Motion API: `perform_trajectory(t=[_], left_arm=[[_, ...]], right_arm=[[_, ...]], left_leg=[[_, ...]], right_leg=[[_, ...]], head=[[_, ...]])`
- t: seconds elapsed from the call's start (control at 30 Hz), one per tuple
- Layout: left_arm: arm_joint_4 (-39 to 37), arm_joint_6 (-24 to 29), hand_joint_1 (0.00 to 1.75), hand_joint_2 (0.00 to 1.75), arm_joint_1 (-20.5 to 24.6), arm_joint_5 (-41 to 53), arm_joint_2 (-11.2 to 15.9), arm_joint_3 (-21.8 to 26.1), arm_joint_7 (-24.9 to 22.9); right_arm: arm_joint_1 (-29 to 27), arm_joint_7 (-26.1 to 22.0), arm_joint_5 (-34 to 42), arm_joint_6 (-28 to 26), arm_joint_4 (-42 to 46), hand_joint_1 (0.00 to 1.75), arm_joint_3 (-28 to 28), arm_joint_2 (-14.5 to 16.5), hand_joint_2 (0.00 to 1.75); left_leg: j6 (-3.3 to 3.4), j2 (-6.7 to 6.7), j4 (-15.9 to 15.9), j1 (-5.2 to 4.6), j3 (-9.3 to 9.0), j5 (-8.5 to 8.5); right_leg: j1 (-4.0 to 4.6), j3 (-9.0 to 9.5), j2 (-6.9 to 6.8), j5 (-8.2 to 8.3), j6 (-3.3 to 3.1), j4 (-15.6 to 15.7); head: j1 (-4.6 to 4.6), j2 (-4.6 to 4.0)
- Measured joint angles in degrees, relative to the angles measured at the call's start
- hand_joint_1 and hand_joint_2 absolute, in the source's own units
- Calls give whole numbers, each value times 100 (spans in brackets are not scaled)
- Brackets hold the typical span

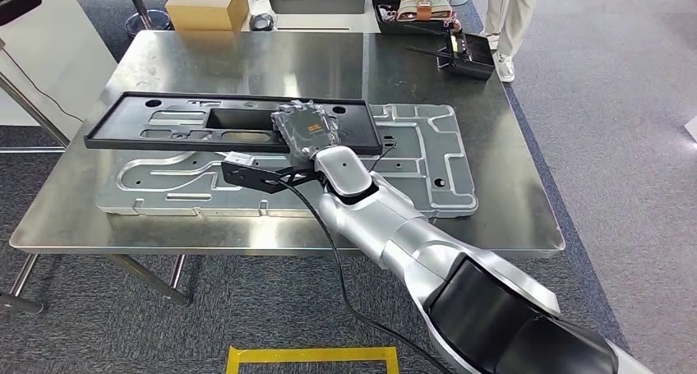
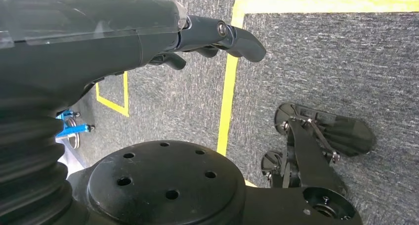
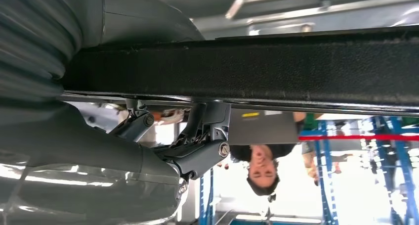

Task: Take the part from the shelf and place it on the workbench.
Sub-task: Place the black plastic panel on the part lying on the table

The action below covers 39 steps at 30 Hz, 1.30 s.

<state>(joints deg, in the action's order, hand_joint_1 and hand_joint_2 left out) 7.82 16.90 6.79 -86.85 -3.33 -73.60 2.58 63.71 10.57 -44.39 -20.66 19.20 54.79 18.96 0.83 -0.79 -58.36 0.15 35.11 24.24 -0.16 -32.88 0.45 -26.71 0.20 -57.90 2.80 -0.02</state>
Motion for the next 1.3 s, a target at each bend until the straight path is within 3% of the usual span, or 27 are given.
perform_trajectory(t=[0.33, 0.7, 0.97, 1.03, 1.2, 1.3], left_arm=[[0, -67, 0, 175, -20, 77, 27, -6, 114], [0, -185, 0, 175, -19, 178, 29, -43, 276], [0, -157, 0, 175, -17, 135, 30, -65, 336], [0, -144, 0, 175, -27, 8, 29, -45, 756], [0, -290, 0, 175, -48, -279, 28, 333, 2988], [0, -367, 0, 175, -62, -295, 29, 725, 3426]], right_arm=[[-87, 313, -400, -46, -176, 175, -249, -260, 175], [-77, 401, -756, 166, -191, 175, -572, -675, 175], [-77, 384, -815, 203, -207, 175, -611, -773, 175], [-77, 344, -874, 218, -216, 175, -650, -782, 175], [-94, 103, -1131, 171, -224, 175, -761, -802, 175], [-117, 25, -1325, 155, -224, 175, -814, -767, 175]], left_leg=[[0, 1, -2, -1, 0, 0], [0, 2, -3, -1, -1, 0], [0, 2, -3, 0, -1, 0], [0, 2, -3, 0, 0, 0], [0, 2, -2, 0, 0, 0], [0, 3, -2, 0, 0, 0]], right_leg=[[-1, -1, 1, 1, 1, 0], [-1, 0, 2, 4, 4, 0], [-1, -1, 2, 4, 4, 0], [-1, -2, 2, 4, 4, 0], [-1, 0, 3, 4, 4, 0], [0, 0, 4, 4, 4, 0]], head=[[0, 0], [0, 0], [0, 0], [0, 0], [0, 0], [0, 0]])
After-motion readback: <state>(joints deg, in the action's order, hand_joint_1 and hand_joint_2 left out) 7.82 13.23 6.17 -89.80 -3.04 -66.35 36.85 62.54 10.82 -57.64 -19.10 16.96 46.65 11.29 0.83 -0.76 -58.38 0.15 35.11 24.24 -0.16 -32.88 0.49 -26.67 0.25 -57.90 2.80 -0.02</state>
